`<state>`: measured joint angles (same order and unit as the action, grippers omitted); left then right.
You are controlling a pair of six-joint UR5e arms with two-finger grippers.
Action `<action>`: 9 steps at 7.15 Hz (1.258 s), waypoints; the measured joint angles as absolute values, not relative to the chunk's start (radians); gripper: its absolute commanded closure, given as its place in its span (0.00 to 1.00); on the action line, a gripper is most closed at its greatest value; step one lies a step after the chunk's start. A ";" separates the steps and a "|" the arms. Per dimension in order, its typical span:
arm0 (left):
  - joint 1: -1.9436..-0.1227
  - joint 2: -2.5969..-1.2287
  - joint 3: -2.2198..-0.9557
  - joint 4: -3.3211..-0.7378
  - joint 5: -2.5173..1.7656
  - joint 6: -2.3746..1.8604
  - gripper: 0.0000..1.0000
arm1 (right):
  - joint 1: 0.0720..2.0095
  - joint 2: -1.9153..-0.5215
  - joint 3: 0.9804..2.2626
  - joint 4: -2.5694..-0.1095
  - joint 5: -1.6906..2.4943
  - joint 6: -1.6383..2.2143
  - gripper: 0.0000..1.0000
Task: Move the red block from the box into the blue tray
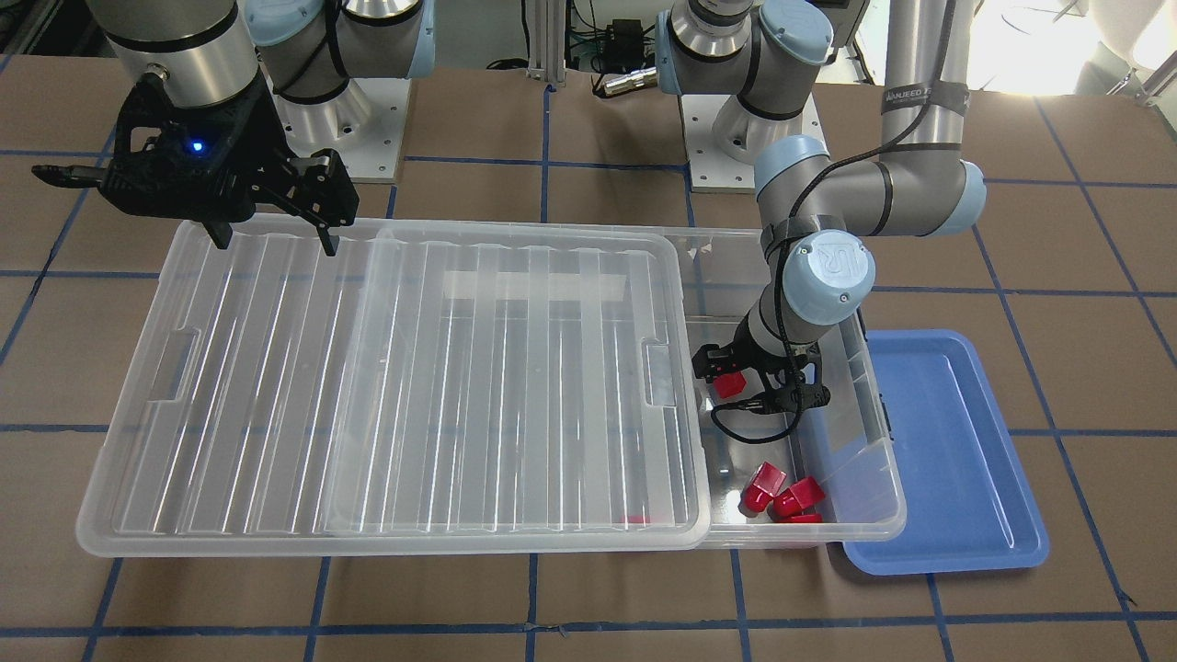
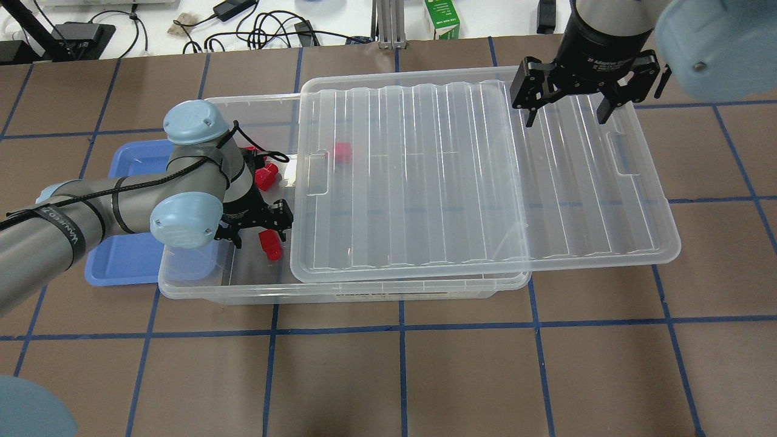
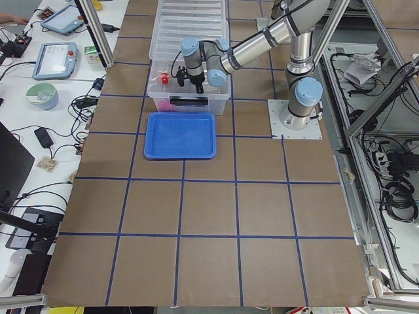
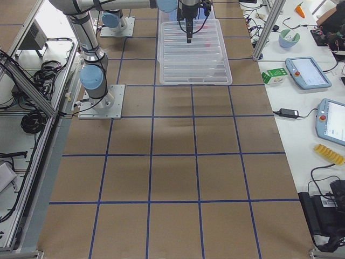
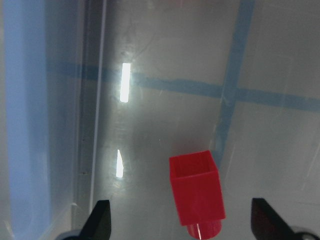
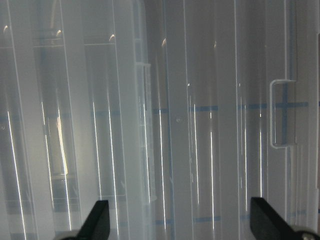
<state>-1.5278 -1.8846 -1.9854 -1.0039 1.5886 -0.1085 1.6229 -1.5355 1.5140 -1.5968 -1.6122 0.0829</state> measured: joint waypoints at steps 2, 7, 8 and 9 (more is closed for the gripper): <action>-1.528 -1.907 -1.988 -0.977 1.589 -0.111 0.34 | 1.623 -1.535 1.514 -1.597 -1.612 0.083 0.00; -1.528 -1.914 -1.990 -0.976 1.529 -0.187 0.89 | 1.623 -1.534 1.514 -1.598 -1.612 0.077 0.00; -1.526 -1.911 -1.989 -0.979 1.528 -0.185 1.00 | 1.615 -1.531 1.514 -1.599 -1.612 0.056 0.00; -1.519 -1.904 -1.985 -0.981 1.529 -0.179 1.00 | 1.583 -1.527 1.515 -1.600 -1.612 -0.011 0.00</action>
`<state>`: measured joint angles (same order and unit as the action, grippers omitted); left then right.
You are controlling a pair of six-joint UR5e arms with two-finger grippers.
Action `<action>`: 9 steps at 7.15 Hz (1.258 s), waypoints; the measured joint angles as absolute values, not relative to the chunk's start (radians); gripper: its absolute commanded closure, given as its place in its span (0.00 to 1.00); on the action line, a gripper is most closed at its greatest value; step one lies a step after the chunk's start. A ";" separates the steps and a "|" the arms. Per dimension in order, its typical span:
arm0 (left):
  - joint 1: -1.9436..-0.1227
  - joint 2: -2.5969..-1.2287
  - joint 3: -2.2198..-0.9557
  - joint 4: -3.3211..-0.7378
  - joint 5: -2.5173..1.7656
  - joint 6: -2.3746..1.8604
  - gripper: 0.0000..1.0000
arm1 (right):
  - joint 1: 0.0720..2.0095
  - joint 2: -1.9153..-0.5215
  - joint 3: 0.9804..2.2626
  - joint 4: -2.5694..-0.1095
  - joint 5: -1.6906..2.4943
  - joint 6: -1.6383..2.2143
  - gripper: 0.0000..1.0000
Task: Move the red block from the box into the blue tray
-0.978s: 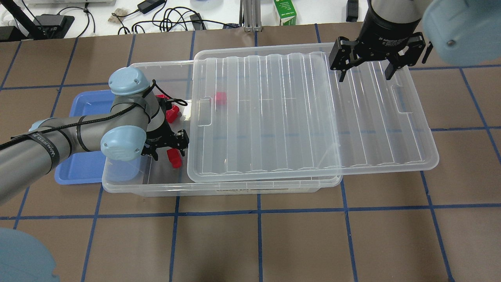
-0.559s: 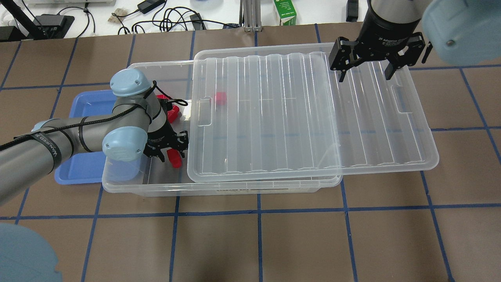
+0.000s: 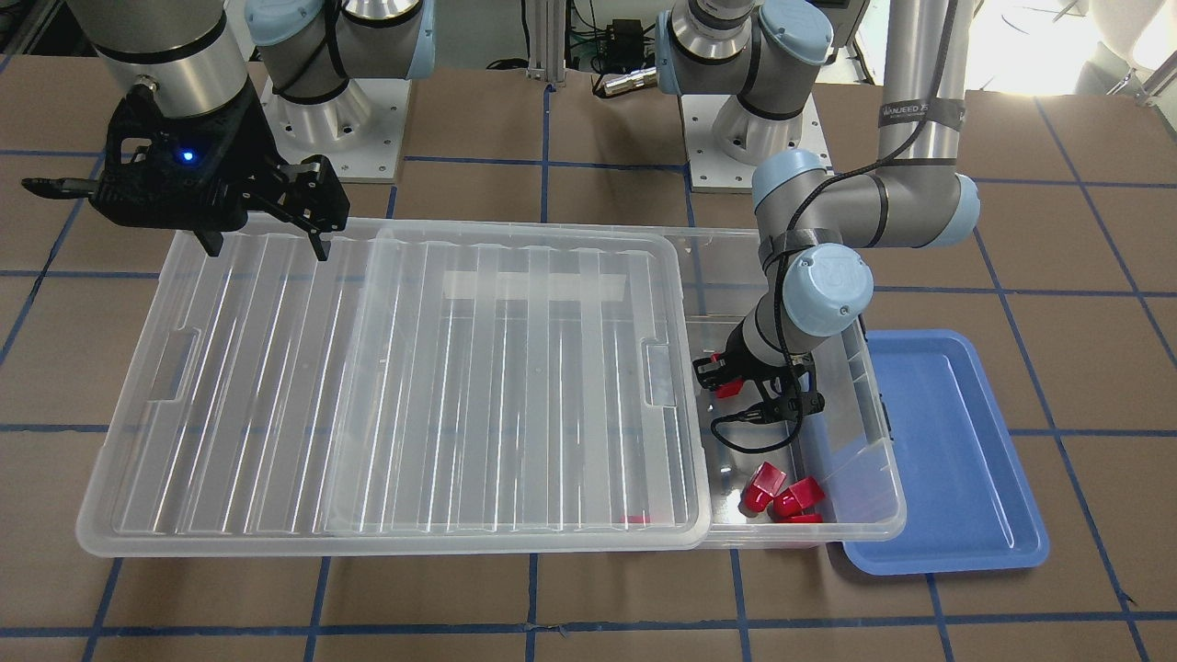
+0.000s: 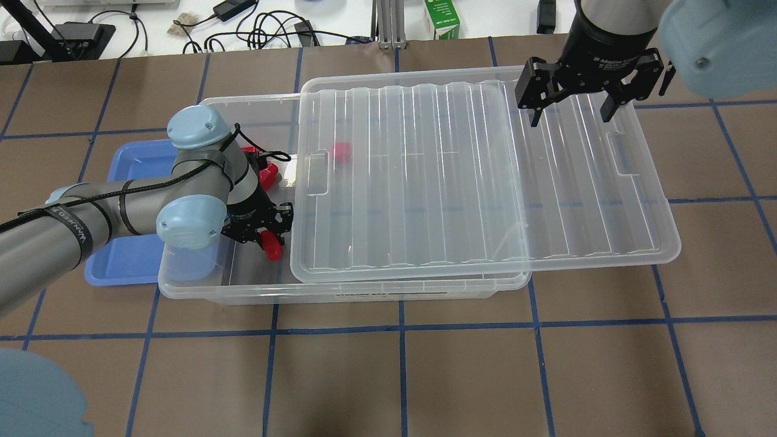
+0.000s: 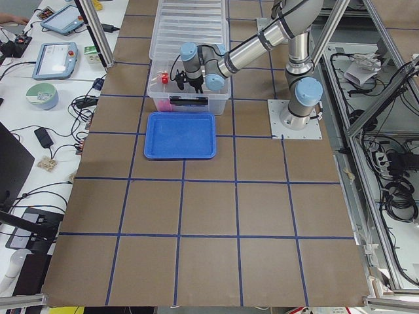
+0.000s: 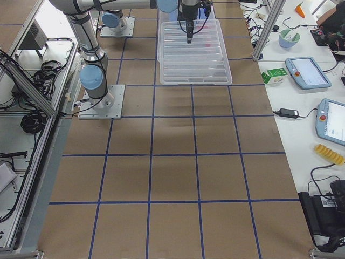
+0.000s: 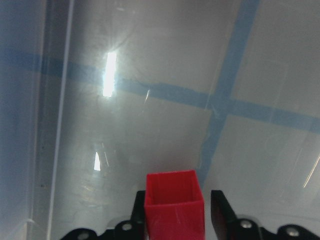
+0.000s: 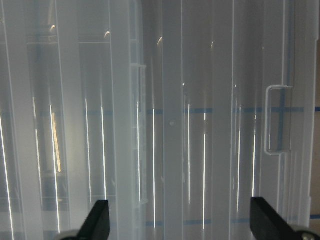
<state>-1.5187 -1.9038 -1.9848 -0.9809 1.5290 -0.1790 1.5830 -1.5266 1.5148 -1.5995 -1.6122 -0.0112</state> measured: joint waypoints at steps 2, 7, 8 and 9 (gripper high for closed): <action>-1.499 -1.866 -1.953 -1.020 1.534 -0.173 1.00 | 1.436 -1.524 1.517 -1.592 -1.607 -0.170 0.00; -1.393 -1.784 -1.578 -1.459 1.543 0.062 0.99 | 1.277 -1.473 1.641 -1.756 -1.584 -0.359 0.00; -1.310 -1.791 -1.565 -1.464 1.542 0.187 0.99 | 1.254 -1.441 1.687 -1.834 -1.578 -0.401 0.00; -1.238 -1.806 -1.571 -1.454 1.541 0.312 0.99 | 1.236 -1.415 1.726 -1.899 -1.573 -0.421 0.00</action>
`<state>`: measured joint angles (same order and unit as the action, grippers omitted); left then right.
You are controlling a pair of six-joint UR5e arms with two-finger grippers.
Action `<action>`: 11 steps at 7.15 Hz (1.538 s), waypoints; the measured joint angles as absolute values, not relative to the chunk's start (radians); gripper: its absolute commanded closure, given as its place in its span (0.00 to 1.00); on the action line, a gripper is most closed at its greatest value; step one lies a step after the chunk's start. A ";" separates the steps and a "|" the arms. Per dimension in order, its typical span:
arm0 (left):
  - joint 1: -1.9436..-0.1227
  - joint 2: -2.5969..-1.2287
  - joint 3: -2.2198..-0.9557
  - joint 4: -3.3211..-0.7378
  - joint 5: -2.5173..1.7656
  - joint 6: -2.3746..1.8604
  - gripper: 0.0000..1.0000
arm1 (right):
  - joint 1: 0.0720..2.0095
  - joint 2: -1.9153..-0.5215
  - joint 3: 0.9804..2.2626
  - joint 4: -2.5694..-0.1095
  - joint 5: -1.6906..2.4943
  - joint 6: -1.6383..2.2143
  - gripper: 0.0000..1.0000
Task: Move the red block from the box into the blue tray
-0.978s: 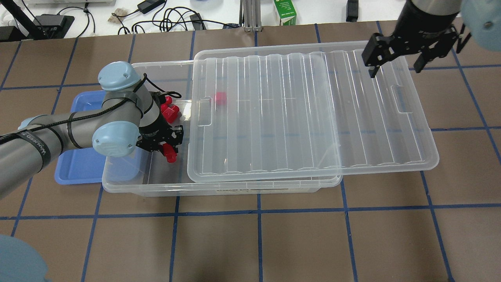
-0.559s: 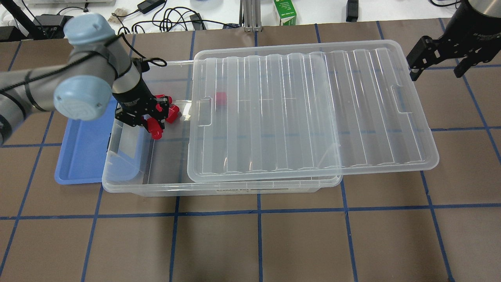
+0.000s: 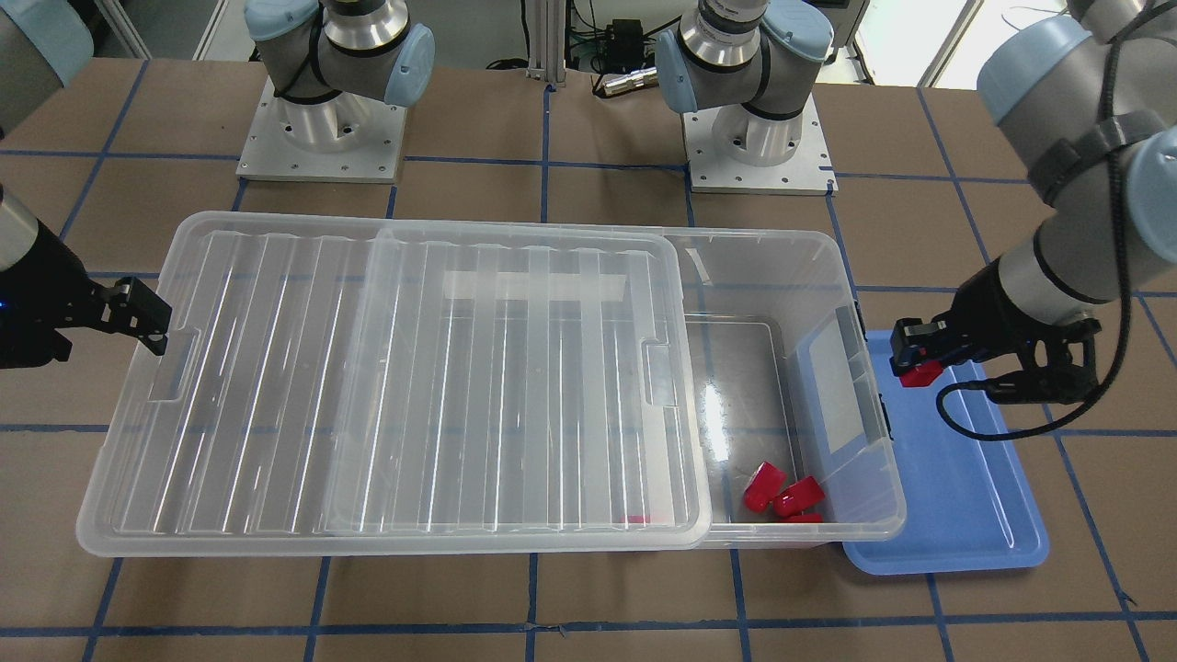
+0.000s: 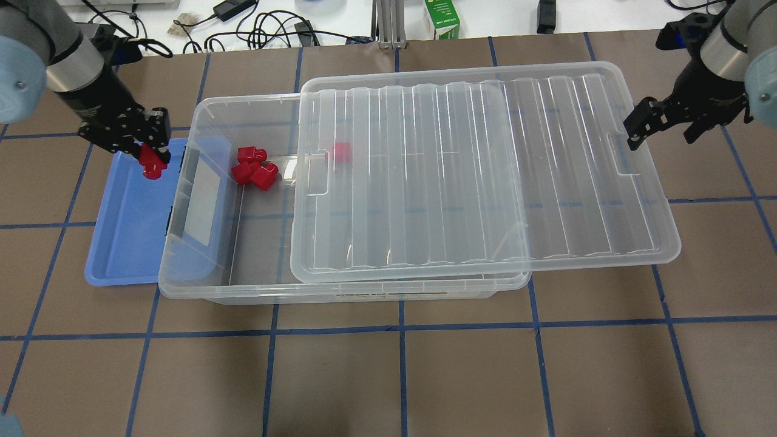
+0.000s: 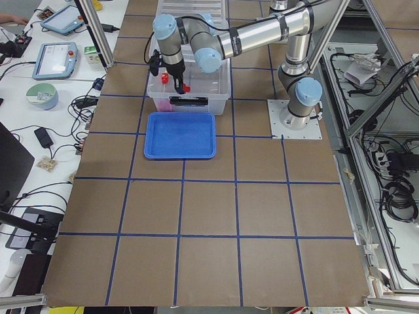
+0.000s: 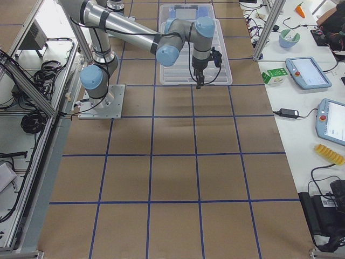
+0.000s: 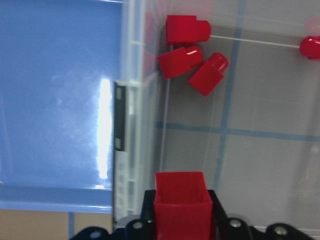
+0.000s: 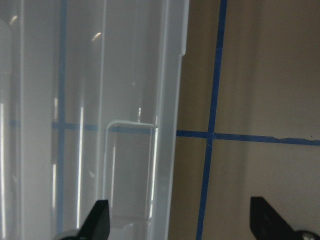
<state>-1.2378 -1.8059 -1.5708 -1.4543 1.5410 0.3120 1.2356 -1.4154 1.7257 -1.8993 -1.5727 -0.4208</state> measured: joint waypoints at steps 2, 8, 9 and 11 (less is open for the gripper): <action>-1.128 -1.861 -1.622 -1.376 1.536 0.508 0.99 | 1.222 -1.417 1.741 -1.931 -1.571 -0.433 0.00; -1.079 -2.029 -1.768 -1.108 1.542 0.556 0.00 | 1.113 -1.403 1.723 -1.864 -1.537 -0.597 0.00; -1.080 -2.033 -1.761 -1.099 1.544 0.553 0.00 | 1.110 -1.395 1.746 -1.877 -1.532 -0.596 0.00; -1.097 -1.982 -1.691 -1.220 1.550 0.511 0.00 | 1.125 -1.390 1.778 -1.898 -1.509 -0.579 0.00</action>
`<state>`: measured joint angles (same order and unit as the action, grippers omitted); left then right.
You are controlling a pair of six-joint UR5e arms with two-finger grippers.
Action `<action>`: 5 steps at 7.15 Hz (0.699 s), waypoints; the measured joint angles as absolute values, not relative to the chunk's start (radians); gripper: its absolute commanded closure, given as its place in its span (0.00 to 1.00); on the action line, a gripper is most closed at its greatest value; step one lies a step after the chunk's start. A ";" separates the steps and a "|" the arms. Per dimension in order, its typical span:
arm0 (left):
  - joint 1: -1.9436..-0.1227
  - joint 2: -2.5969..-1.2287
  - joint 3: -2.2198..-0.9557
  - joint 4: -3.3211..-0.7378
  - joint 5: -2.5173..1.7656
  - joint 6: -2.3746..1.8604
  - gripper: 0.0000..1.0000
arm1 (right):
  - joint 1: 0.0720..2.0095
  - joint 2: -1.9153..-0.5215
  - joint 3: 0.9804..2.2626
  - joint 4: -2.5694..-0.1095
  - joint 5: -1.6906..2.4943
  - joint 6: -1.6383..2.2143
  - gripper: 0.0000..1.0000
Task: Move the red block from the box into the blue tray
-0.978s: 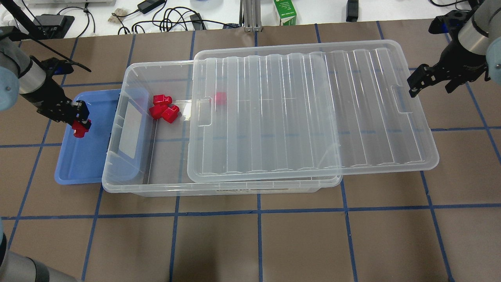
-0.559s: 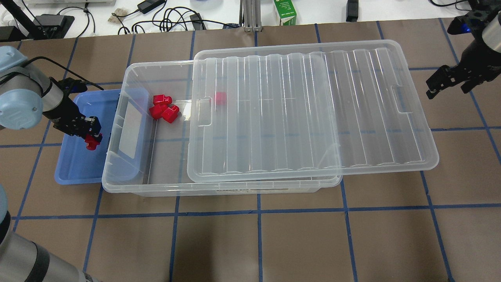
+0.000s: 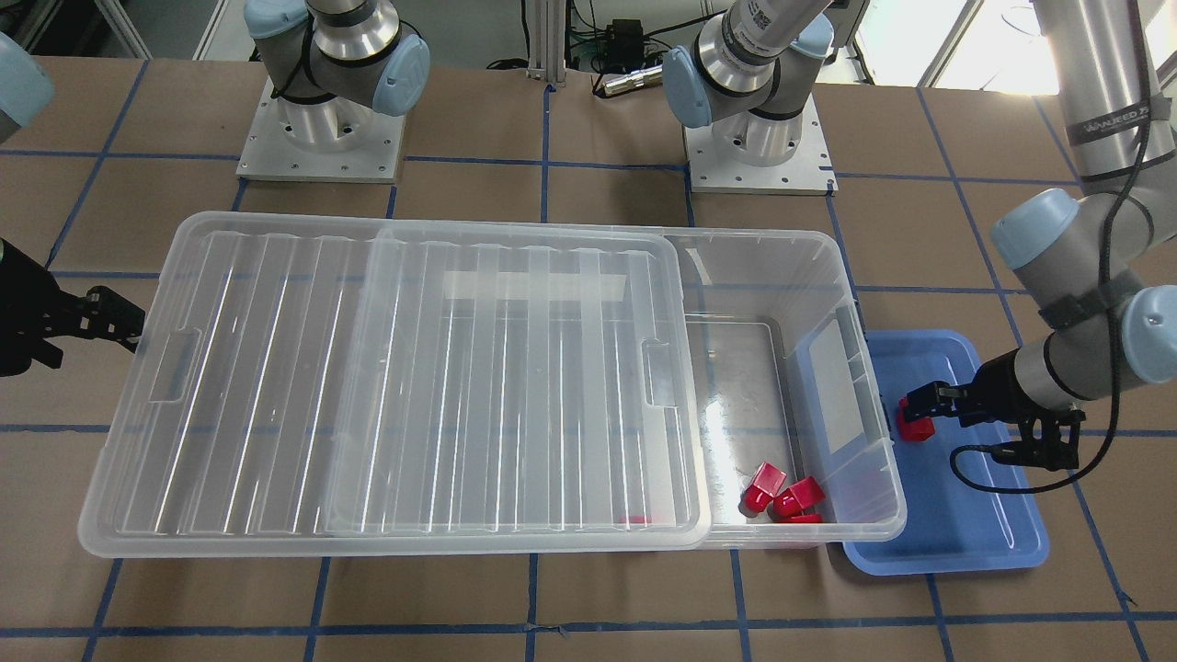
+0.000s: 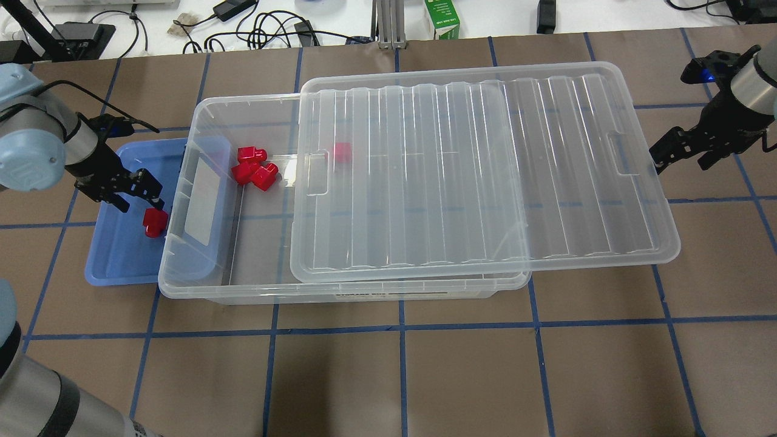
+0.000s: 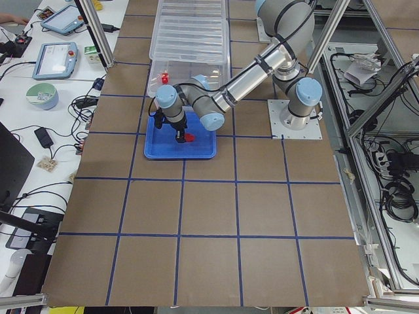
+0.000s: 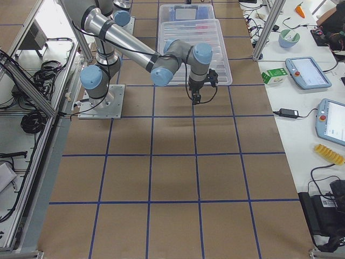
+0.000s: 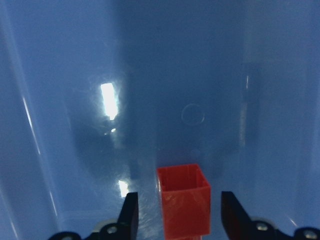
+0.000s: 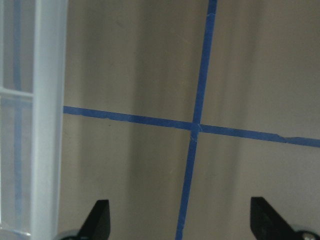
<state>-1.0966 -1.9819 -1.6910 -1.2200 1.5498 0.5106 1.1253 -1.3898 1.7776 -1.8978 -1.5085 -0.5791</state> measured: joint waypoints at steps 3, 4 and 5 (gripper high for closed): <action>-1.188 -1.836 -1.491 -1.561 1.562 0.387 0.00 | 1.206 -1.384 1.785 -1.916 -1.478 -0.539 0.00; -1.204 -1.795 -1.462 -1.614 1.567 0.372 0.00 | 1.233 -1.384 1.785 -1.921 -1.475 -0.532 0.00; -1.211 -1.768 -1.452 -1.640 1.573 0.366 0.00 | 1.266 -1.384 1.785 -1.929 -1.475 -0.519 0.00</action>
<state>-1.2109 -1.7677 -1.4520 -1.6404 1.5733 0.3661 1.2660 -1.3837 1.7846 -1.9294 -1.4746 -0.5194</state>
